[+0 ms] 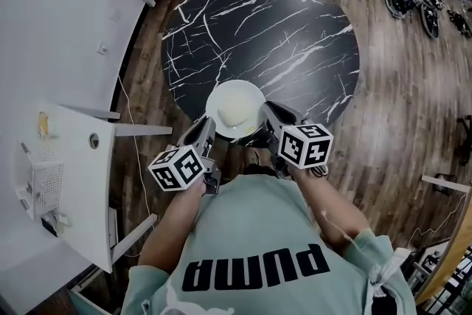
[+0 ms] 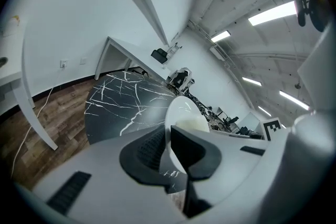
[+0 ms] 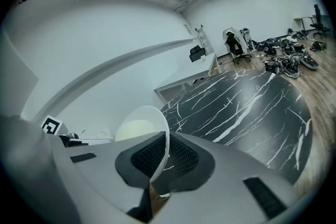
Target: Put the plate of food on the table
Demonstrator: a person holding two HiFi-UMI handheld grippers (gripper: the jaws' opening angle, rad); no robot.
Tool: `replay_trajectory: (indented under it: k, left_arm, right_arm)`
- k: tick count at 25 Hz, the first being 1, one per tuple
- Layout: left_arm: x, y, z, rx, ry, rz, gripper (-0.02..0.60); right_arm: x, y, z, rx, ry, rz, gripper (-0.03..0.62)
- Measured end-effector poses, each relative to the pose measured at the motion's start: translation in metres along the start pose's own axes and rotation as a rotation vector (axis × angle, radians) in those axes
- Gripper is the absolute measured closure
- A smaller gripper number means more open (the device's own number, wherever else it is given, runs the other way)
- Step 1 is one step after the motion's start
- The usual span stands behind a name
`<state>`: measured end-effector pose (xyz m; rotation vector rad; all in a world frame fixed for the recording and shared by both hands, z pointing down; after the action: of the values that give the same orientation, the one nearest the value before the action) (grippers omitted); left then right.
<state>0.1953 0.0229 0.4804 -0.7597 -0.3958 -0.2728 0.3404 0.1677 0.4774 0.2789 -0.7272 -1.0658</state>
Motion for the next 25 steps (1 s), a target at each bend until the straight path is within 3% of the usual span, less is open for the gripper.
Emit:
replay_trajectory:
  k: [15,25]
  left_arm:
    - [0.102,0.018,0.034,0.112,-0.171,0.064,0.541]
    - [0.160,0.000,0.073,0.128,-0.306,0.026,0.540]
  right_arm:
    - [0.003,0.098,0.013,0.100,-0.037,0.196,0.563]
    - [0.025,0.151,0.038,0.105,-0.122,0.296,0.563]
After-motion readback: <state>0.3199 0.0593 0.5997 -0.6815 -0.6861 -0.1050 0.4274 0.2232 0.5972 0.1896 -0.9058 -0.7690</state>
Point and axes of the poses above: the fingertips, and each gripper's own axes: x forward along the fingers, y to its right, z out of its underside, the point moved 5 cm from there along -x, backward along the fingers, and after that the axes turned 7 degrees about y, right-handed, at the moved point
